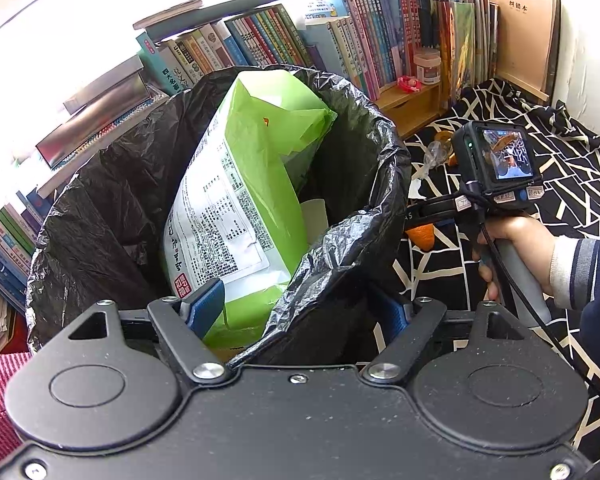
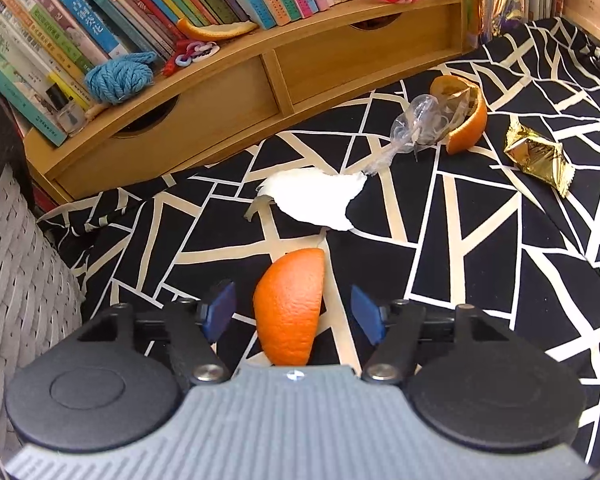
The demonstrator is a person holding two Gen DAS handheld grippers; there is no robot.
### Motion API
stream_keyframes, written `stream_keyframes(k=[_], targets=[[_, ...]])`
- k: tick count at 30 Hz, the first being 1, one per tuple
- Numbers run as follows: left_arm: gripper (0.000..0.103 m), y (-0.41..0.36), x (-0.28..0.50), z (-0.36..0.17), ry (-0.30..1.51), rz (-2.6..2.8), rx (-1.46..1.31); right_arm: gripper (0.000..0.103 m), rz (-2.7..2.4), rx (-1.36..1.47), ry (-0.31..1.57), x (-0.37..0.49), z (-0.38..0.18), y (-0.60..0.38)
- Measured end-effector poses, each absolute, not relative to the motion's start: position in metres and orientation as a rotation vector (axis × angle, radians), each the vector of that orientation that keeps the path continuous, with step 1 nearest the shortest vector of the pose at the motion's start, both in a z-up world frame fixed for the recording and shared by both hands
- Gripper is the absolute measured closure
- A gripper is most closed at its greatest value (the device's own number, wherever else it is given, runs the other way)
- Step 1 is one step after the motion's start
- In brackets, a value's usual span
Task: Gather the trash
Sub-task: 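Close the right gripper on the orange peel, then lift the orange peel with the right gripper and carry it over the bin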
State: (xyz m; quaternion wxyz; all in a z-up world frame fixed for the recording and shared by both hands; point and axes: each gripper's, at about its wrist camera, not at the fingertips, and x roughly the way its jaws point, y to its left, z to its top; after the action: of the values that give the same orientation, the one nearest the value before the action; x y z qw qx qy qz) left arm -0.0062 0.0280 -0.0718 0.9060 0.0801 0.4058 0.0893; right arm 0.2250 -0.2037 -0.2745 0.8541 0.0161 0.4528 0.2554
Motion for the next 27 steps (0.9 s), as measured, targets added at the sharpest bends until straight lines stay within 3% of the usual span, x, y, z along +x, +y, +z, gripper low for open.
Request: stream_keyframes(k=[16, 21, 27], targets=[[0.024, 0.027, -0.006, -0.072, 0.833, 0.187, 0.173, 0.031, 0.511, -0.288, 0.813, 0.196, -0.276, -0.175], [0.023, 0.027, -0.006, -0.072, 0.832, 0.187, 0.173, 0.057, 0.504, -0.218, 0.844, 0.201, -0.272, -0.18], [0.023, 0.027, -0.006, -0.072, 0.827, 0.189, 0.18, 0.057, 0.495, -0.194, 0.829, 0.201, -0.261, -0.181]])
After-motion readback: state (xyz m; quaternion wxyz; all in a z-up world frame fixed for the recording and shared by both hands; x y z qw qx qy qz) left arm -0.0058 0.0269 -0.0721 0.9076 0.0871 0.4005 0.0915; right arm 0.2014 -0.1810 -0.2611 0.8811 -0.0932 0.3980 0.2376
